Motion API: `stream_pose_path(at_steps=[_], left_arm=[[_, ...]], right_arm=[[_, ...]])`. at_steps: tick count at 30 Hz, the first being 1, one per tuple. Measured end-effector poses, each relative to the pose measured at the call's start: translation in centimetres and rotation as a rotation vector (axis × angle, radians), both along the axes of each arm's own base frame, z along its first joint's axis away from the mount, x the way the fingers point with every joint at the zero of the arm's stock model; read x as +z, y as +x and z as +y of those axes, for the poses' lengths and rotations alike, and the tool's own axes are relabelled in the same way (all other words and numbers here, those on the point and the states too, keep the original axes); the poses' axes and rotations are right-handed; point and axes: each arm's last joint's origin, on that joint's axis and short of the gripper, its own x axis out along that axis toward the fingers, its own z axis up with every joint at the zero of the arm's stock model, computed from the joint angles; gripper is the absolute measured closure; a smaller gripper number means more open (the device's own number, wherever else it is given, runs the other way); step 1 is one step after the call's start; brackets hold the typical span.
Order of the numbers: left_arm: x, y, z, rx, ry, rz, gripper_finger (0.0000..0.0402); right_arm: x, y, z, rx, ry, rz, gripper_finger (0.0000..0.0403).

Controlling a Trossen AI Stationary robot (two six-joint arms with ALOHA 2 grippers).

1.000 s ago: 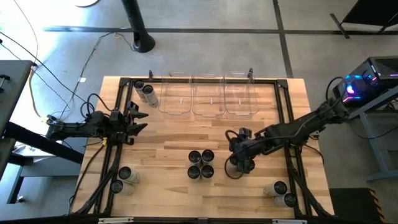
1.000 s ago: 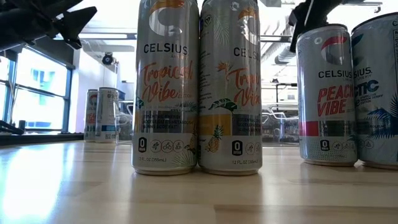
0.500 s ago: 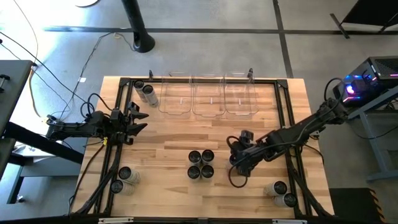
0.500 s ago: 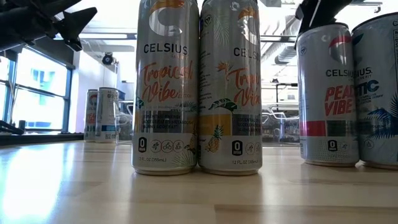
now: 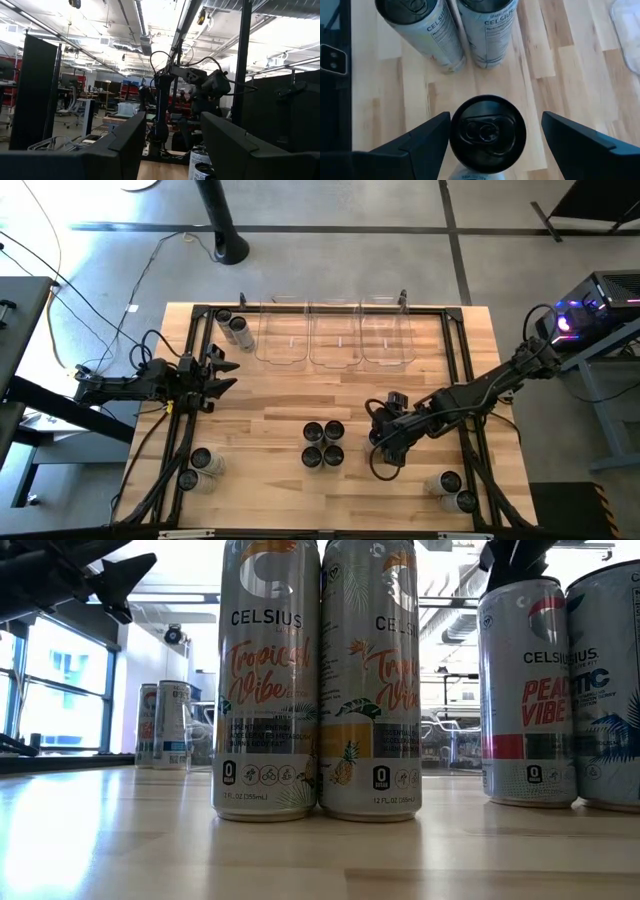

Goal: Sort soda cans
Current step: Put the middle right white-pink soda can into the right transparent bin

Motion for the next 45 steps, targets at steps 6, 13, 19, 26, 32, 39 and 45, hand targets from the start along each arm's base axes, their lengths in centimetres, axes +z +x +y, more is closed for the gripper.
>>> stream_pose_path(at_steps=[6,13,19,26,32,39,45], left_arm=[[-0.3,0.1,0.0,0.001,0.0,0.028,0.022],[-0.4,0.2,0.0,0.001,0.0,0.048,0.022],[-0.4,0.2,0.0,0.001,0.0,0.048,0.022],[-0.4,0.2,0.0,0.001,0.0,0.047,0.022],[-0.4,0.2,0.0,0.001,0.0,0.047,0.022],[-0.4,0.2,0.0,0.001,-0.001,0.046,0.022],[-0.4,0.2,0.0,0.001,-0.001,0.046,0.022]], right_arm=[[-0.6,0.1,0.0,0.034,-0.029,0.0,0.0093],[-0.8,0.1,0.0,0.06,-0.042,0.007,0.0093],[-0.6,0.2,0.1,0.043,-0.026,0.002,0.0093],[-0.6,0.2,0.1,0.013,0.041,0.014,0.0093],[-0.6,0.4,-0.4,0.009,0.03,0.018,0.0093],[-0.5,0.6,-0.8,0.001,0.032,0.02,0.0093],[-0.5,0.6,-0.9,0.014,0.024,0.018,0.0091]])
